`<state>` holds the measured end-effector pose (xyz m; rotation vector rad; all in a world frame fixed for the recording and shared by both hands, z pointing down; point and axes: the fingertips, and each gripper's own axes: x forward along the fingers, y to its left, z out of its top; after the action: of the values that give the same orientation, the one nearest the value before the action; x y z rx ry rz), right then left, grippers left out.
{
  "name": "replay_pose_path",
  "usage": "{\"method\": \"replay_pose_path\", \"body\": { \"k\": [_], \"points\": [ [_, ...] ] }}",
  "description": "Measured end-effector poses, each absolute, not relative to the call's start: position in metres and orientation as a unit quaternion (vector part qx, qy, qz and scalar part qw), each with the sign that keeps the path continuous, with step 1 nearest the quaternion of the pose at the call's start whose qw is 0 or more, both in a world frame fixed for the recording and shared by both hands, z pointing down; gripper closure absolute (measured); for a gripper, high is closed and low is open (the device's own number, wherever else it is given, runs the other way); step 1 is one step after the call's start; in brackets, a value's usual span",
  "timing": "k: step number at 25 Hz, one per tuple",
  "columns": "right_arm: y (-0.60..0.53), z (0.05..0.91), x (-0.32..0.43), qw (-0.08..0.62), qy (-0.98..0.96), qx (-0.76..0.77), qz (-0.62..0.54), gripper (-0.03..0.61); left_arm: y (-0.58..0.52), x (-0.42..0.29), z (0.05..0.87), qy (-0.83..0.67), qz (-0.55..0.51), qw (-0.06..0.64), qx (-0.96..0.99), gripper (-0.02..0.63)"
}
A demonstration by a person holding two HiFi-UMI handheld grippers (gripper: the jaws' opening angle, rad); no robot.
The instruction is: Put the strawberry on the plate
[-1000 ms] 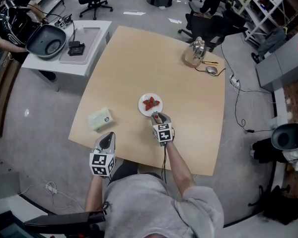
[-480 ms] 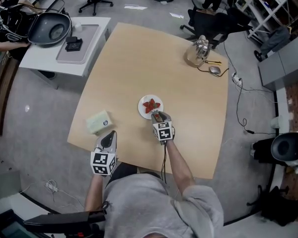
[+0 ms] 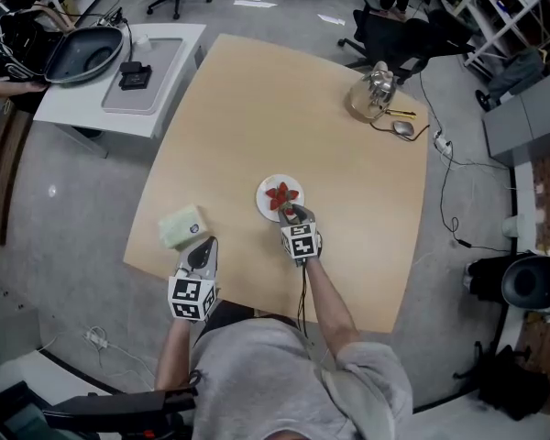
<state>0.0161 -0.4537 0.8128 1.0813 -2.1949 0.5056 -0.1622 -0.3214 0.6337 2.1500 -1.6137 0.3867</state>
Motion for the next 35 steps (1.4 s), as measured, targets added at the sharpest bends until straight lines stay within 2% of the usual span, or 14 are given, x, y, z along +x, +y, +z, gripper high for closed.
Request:
{"method": "replay_pose_path", "body": {
  "k": [16,25,35],
  "points": [
    [-0.457,0.817,0.011,0.327,-0.834,0.398,0.196,0.409,-0.342,-0.158,0.641,-0.566,0.137,0.222,0.782,0.594],
    [-0.455,0.806,0.014,0.295,-0.845,0.4,0.196,0.332,-0.356,-0.142,0.638,-0.545,0.139,0.215,0.798,0.594],
    [-0.44,0.771,0.034,0.255,-0.848,0.428,0.179,0.327,-0.348,-0.122,0.632,-0.518,0.144,0.202,0.819,0.594]
  ]
}}
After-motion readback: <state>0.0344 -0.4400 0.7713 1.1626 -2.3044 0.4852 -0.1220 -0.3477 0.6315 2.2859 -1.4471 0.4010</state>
